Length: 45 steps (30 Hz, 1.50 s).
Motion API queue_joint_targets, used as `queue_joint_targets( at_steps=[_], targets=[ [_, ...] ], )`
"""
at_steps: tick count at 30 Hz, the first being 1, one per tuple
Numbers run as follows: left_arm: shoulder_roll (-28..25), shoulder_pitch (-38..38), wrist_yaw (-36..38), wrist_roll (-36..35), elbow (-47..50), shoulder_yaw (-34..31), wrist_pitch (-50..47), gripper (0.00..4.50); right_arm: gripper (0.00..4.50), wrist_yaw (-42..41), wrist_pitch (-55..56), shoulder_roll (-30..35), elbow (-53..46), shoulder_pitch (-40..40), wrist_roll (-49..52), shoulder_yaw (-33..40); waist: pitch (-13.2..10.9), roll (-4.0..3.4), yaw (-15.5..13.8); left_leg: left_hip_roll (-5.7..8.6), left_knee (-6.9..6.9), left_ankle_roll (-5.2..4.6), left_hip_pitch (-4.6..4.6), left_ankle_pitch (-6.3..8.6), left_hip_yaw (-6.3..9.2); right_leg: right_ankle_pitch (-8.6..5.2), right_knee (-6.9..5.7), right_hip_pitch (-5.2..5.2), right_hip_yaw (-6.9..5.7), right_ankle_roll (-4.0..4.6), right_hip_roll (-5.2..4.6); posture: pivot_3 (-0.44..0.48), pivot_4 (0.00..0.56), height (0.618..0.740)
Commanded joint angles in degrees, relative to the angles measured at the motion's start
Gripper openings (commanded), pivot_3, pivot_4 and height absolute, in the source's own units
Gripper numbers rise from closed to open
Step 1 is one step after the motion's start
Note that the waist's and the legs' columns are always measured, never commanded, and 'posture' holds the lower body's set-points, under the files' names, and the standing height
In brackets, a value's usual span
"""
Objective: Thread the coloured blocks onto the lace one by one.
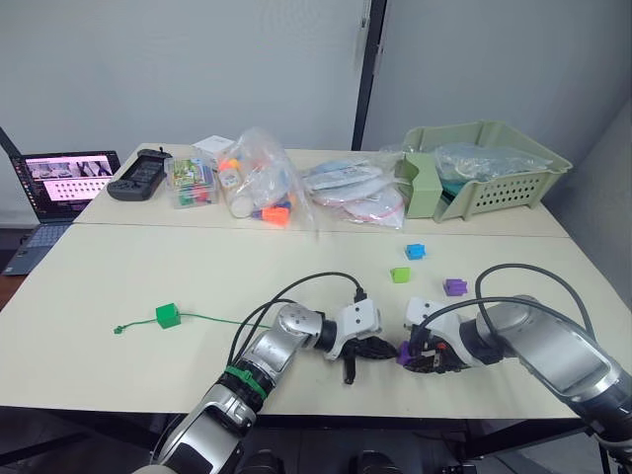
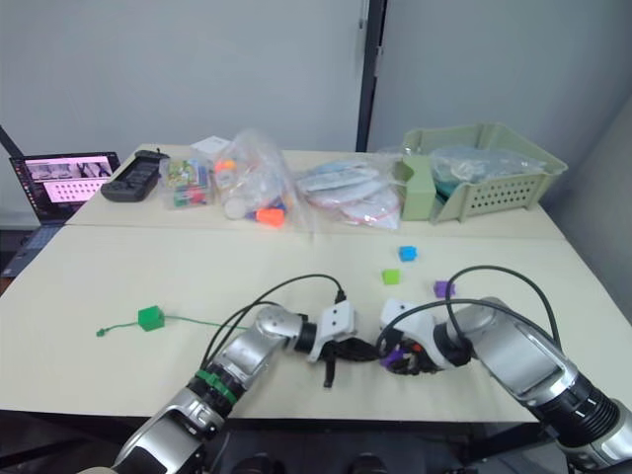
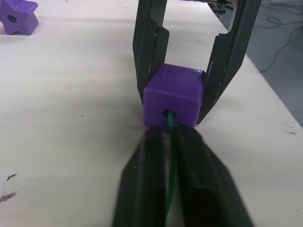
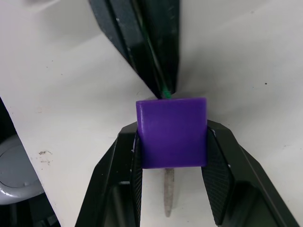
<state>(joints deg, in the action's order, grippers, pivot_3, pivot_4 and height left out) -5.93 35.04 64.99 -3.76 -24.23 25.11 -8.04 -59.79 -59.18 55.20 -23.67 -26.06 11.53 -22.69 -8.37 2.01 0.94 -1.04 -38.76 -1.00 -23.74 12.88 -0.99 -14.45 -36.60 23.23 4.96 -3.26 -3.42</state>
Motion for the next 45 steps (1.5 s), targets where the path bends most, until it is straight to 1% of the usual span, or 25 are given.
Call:
queue_joint_targets(
  at_steps=[1, 7, 9, 12, 15, 16, 20, 23, 28, 32, 34, 35, 37, 39, 40, 43, 44, 45],
  targets=[
    [-1.91, -0.25, 2.09, -2.43, 4.74, -1.75, -1.19, 1.87, 1.17, 0.44, 0.59, -0.73, 0.06, 0.48, -0.07, -1.59, 0.0, 0.0, 0.09, 0.0, 0.0, 0.0, 0.0, 0.0, 0.01, 0.0, 0.0, 0.0, 0.0, 0.0, 0.0, 0.0, 0.15, 0.734],
    [-5.09, -0.51, 4.64, -4.75, 9.32, -2.28, -3.13, 3.82, 1.17, -0.45, 1.97, -0.81, -0.58, -0.19, 0.17, -1.78, 0.0, 0.0, 0.18, -0.02, 0.0, 0.0, 0.01, 0.0, 0.09, 0.0, 0.0, 0.0, 0.0, 0.0, 0.02, 0.0, 0.15, 0.734],
    [-5.7, -0.35, 5.64, -4.86, 10.14, -1.91, -2.24, 4.48, 2.2, -1.7, 2.41, 0.75, -1.86, -1.13, 0.49, -0.88, -0.02, -0.02, 0.09, -0.02, 0.0, 0.0, 0.0, 0.0, 0.1, 0.0, 0.0, 0.01, 0.0, 0.0, 0.01, 0.0, 0.15, 0.734],
    [-5.61, -0.13, 6.26, -3.88, 9.59, -1.09, 0.33, 4.5, 3.25, -2.92, 1.91, 3.67, -3.9, -1.53, 1.43, 1.91, -0.07, -0.11, -0.11, 0.0, 0.0, 0.0, -0.04, 0.0, 0.09, 0.0, 0.0, 0.04, 0.0, 0.0, 0.0, 0.0, 0.15, 0.734],
    [-4.02, 0.87, 5.74, -2.18, 6.26, -0.06, 5.12, 4.5, 4.26, -3.83, 0.9, 8.12, -6.3, -0.44, 3.55, 7.1, -0.14, -0.23, -0.6, 0.05, -0.02, 0.0, -0.15, 0.0, 0.1, 0.0, 0.04, 0.11, 0.0, -0.01, -0.07, 0.0, 0.15, 0.734],
    [-3.28, 1.37, 5.54, -1.81, 4.81, 0.16, 6.51, 4.5, 4.47, -3.77, 0.66, 9.38, -6.99, 0.33, 4.23, 8.96, -0.14, -0.23, -0.71, 0.07, -0.01, 0.0, -0.18, 0.0, 0.1, 0.0, 0.07, 0.12, 0.0, -0.02, -0.09, 0.0, 0.15, 0.734],
    [-0.14, 3.82, 5.37, -0.65, -1.18, 0.92, 11.44, 4.5, 4.47, -4.16, -1.77, 12.8, -10.44, 4.61, 8.02, 16.35, -0.14, -0.23, -1.13, 0.04, -0.01, -0.02, -0.39, 0.01, 0.11, 0.04, 0.39, 0.11, -0.18, -0.05, -0.08, 0.0, 0.15, 0.734],
    [2.61, 6.34, 5.9, -0.09, -6.21, 1.28, 14.36, 4.5, 4.47, -2.51, -5.55, 13.45, -14.12, 8.49, 10.62, 20.98, -0.14, -0.23, -1.5, 0.05, -0.02, -0.05, -0.53, 0.03, 0.13, 0.05, 0.45, 0.17, -0.2, -0.06, -0.09, 0.0, 0.15, 0.734],
    [5.01, 9.21, 7.63, 1.3, -12.33, 2.11, 17.99, 4.5, 4.47, 1.43, -10.2, 12.27, -18.34, 12.74, 13.71, 25.36, -0.14, -0.23, -1.46, 0.07, -0.04, -0.06, -0.56, 0.03, 0.13, 0.06, 0.45, 0.2, -0.21, -0.07, -0.08, 0.0, 0.15, 0.734],
    [6.52, 10.75, 6.87, 2.81, -16.21, 2.12, 19.46, 4.5, 4.47, 4.21, -11.72, 11.27, -20.06, 14.45, 15.05, 27.34, -0.14, -0.23, -1.51, 0.07, -0.04, -0.06, -0.56, 0.03, 0.13, 0.06, 0.45, 0.2, -0.21, -0.08, -0.08, 0.0, 0.15, 0.734],
    [7.55, 11.55, 5.71, 3.95, -18.29, 2.21, 19.77, 4.5, 4.47, 5.46, -11.06, 10.44, -21.34, 16.6, 15.57, 28.38, -0.15, -0.22, -1.57, 0.07, -0.04, -0.06, -0.57, 0.03, 0.13, 0.06, 0.45, 0.2, -0.21, -0.08, -0.08, 0.0, 0.15, 0.734],
    [7.94, 11.79, 5.28, 4.53, -19.1, 2.25, 19.91, 3.96, 4.5, 6.07, -10.13, 10.06, -22.0, 18.09, 15.45, 28.61, -0.15, -0.22, -1.66, 0.07, -0.04, -0.06, -0.57, 0.03, 0.14, 0.06, 0.46, 0.19, -0.22, -0.08, -0.08, 0.0, 0.15, 0.734],
    [8.49, 11.99, 4.88, 5.2, -20.43, 2.16, 20.25, 3.47, 4.5, 7.38, -7.49, 9.16, -22.36, 20.46, 14.55, 28.25, -0.14, -0.22, -1.67, 0.09, -0.06, -0.06, -0.59, 0.03, 0.16, 0.05, 0.47, 0.19, -0.24, -0.09, -0.08, 0.0, 0.15, 0.734],
    [8.72, 11.9, 4.7, 5.52, -20.9, 1.88, 20.43, 2.65, 4.5, 8.23, -4.9, 9.34, -21.92, 21.93, 13.29, 27.24, -0.14, -0.22, -1.61, 0.09, -0.07, -0.06, -0.61, 0.03, 0.16, 0.06, 0.47, 0.19, -0.23, -0.1, -0.08, 0.0, 0.15, 0.734],
    [8.8, 11.85, 4.78, 5.57, -21.0, 1.68, 20.37, 2.41, 4.5, 8.53, -3.84, 9.5, -21.54, 22.38, 12.91, 26.79, -0.15, -0.22, -1.6, 0.1, -0.07, -0.06, -0.6, 0.03, 0.16, 0.07, 0.47, 0.19, -0.23, -0.11, -0.09, 0.0, 0.15, 0.734],
    [8.39, 11.51, 5.33, 5.62, -20.5, 1.28, 20.12, 1.37, 4.5, 9.56, 0.45, 9.52, -19.05, 22.49, 10.79, 24.06, -0.14, -0.22, -1.51, 0.09, -0.08, -0.06, -0.56, 0.03, 0.16, 0.07, 0.44, 0.18, -0.23, -0.11, -0.08, 0.0, 0.15, 0.734],
    [8.13, 11.4, 5.47, 5.67, -20.32, 1.23, 20.08, 1.2, 4.5, 9.92, 1.54, 9.16, -18.1, 22.18, 10.29, 23.19, -0.14, -0.22, -1.51, 0.08, -0.08, -0.06, -0.56, 0.03, 0.16, 0.07, 0.45, 0.18, -0.23, -0.11, -0.07, 0.0, 0.15, 0.734],
    [7.81, 11.31, 5.42, 5.73, -20.18, 1.12, 19.96, 1.2, 4.5, 10.28, 2.7, 8.68, -16.93, 21.71, 9.59, 21.99, -0.14, -0.22, -1.49, 0.08, -0.08, -0.06, -0.56, 0.03, 0.16, 0.07, 0.44, 0.18, -0.23, -0.11, -0.07, 0.0, 0.15, 0.734]
  ],
)
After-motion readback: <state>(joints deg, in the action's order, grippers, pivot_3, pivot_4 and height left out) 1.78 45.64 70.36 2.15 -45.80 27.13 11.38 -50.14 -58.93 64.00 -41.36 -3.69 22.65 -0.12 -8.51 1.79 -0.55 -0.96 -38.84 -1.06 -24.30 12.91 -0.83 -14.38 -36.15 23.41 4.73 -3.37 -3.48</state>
